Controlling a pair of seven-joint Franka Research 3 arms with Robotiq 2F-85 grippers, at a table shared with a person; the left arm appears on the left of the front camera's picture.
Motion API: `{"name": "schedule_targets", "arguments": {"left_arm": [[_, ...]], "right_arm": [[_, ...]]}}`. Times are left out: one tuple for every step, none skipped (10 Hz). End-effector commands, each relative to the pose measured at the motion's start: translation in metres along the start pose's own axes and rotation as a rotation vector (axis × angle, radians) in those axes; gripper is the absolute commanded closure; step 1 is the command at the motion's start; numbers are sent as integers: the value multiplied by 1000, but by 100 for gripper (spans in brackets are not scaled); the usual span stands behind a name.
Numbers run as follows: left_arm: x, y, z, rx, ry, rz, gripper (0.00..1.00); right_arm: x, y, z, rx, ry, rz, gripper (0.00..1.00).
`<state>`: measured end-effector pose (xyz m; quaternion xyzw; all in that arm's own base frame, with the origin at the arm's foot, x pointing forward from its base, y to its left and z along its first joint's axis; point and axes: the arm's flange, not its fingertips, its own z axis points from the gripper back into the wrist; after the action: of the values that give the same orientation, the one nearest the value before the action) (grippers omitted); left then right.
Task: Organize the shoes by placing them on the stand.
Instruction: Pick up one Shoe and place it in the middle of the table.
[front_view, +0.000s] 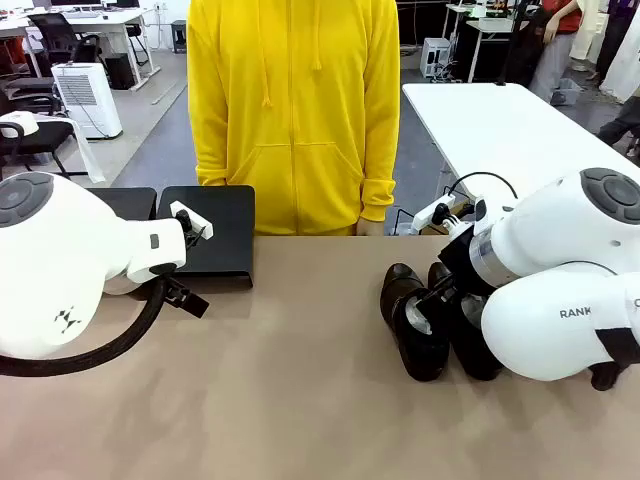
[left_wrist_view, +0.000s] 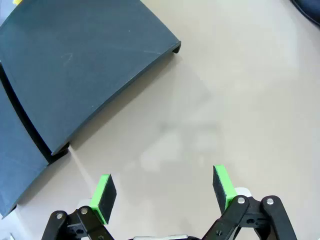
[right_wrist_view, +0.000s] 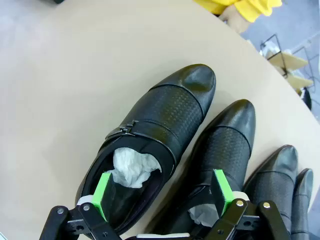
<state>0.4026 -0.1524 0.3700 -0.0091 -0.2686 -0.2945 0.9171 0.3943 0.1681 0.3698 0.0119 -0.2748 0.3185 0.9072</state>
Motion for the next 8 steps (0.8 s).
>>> {"name": "schedule_targets", "arguments": {"left_arm": [[0, 0, 0, 0, 0, 0, 0], [0, 0, 0, 0, 0, 0, 0], [0, 0, 0, 0, 0, 0, 0], [0, 0, 0, 0, 0, 0, 0], [0, 0, 0, 0, 0, 0, 0], [0, 0, 0, 0, 0, 0, 0], [0, 0, 0, 0, 0, 0, 0], [0, 0, 0, 0, 0, 0, 0]], "right_arm": [[0, 0, 0, 0, -1, 0, 0], [0, 0, 0, 0, -1, 0, 0], [0, 0, 0, 0, -1, 0, 0], [0, 0, 0, 0, -1, 0, 0], [0, 0, 0, 0, -1, 0, 0], [0, 0, 0, 0, -1, 0, 0], [0, 0, 0, 0, -1, 0, 0], [0, 0, 0, 0, -1, 0, 0]]}}
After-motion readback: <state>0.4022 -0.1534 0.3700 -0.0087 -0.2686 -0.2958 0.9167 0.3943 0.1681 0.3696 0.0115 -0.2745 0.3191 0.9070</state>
